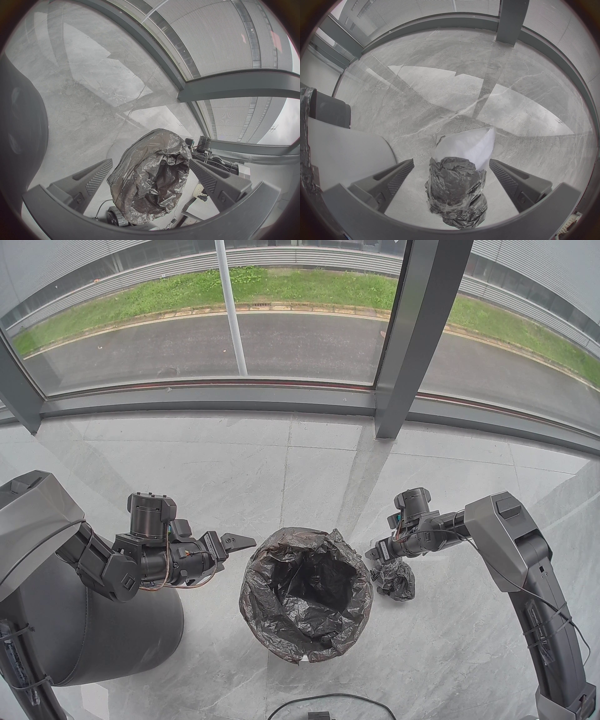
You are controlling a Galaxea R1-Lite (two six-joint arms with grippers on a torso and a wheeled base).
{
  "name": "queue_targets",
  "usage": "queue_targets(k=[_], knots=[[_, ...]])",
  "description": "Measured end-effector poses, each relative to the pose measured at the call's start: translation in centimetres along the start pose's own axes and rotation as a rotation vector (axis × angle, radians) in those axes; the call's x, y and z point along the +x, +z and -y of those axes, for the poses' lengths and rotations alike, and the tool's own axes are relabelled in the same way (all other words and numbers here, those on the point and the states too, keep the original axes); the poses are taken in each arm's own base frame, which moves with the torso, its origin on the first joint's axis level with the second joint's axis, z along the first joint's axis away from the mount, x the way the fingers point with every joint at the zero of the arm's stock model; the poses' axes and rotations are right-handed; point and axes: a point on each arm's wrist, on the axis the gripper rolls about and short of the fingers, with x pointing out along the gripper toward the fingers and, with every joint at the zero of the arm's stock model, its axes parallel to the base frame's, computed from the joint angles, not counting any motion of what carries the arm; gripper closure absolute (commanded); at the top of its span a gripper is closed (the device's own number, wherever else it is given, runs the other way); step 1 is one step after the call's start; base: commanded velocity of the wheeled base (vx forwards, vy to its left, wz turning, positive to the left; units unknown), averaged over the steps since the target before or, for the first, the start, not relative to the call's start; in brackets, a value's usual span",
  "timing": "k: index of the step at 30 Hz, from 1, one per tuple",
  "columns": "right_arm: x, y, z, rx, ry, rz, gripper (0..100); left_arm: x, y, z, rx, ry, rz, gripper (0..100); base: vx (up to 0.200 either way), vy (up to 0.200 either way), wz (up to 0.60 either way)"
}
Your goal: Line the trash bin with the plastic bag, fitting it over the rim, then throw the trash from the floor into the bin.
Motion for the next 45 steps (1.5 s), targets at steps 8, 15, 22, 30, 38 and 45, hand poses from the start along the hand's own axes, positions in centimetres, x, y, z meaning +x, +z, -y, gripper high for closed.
queue_targets(k=[8, 15, 22, 30, 38, 45], knots=[[1.2, -1.2, 0.1, 0.009, -0.026, -0.061, 0, 0.1, -0.1, -0.2, -0.003, 0.004, -0.005, 0, 0.0, 0.0, 0.0], [2.3, -2.7, 0.0, 0.021, -0.025, -0.113, 0, 0.2, -0.2, -0.2, -0.005, 0.006, -0.008, 0, 0.0, 0.0, 0.0], [2.7, -3.2, 0.0, 0.025, -0.026, -0.121, 0, 0.3, -0.2, -0.3, -0.005, 0.007, -0.007, 0, 0.0, 0.0, 0.0], [3.1, -3.7, 0.0, 0.044, -0.043, -0.133, 100, 0.4, -0.2, -0.4, -0.006, 0.012, -0.006, 0, 0.0, 0.0, 0.0], [3.1, -3.7, 0.0, 0.057, -0.054, -0.134, 100, 0.4, -0.2, -0.4, -0.006, 0.012, -0.006, 0, 0.0, 0.0, 0.0], [0.1, -0.3, 0.2, 0.117, -0.086, -0.063, 100, 0.2, -0.2, -0.3, -0.006, 0.01, -0.004, 0, 0.0, 0.0, 0.0]])
